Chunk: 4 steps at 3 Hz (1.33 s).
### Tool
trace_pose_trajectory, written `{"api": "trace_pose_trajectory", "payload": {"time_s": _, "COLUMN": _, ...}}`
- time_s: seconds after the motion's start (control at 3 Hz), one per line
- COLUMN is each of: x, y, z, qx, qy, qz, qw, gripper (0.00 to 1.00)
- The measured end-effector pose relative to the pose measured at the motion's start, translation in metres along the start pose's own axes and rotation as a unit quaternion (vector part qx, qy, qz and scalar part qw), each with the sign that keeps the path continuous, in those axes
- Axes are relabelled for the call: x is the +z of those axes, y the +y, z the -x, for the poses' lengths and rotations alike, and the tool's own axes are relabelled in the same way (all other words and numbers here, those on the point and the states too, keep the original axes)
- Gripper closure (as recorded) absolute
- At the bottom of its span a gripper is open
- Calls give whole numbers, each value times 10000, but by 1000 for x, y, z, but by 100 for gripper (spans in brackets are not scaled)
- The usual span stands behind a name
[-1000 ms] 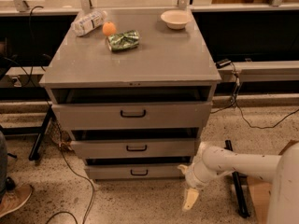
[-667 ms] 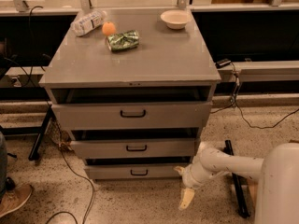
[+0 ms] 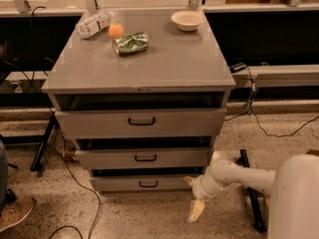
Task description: Open bottom drawer
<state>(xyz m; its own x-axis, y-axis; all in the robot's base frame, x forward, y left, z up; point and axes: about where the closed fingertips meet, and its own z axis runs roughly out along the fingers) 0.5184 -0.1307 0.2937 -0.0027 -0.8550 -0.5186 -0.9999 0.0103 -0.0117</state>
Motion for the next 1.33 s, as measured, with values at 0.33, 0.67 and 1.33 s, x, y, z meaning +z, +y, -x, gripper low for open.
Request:
{"api": "trace_pose_trajectory", "payload": {"time_s": 0.33, "x": 20, "y": -25, "z": -1, "qx": -326, "qy": -26, "qz": -321, "qw": 9990, "gripper": 0}}
{"api": "trace_pose_trajectory", "payload": {"time_s": 0.67, "x": 35, "y": -42, "z": 1, "qx": -517, "qy": 44, "qz": -466, "qw": 9976, "gripper": 0}}
{"api": "trace_pose_trajectory", "payload": {"time_s": 1.33, "x": 84, "y": -74, "z": -14, "qx": -444, "qy": 118, "qz": -367, "qw": 9983, "gripper": 0}}
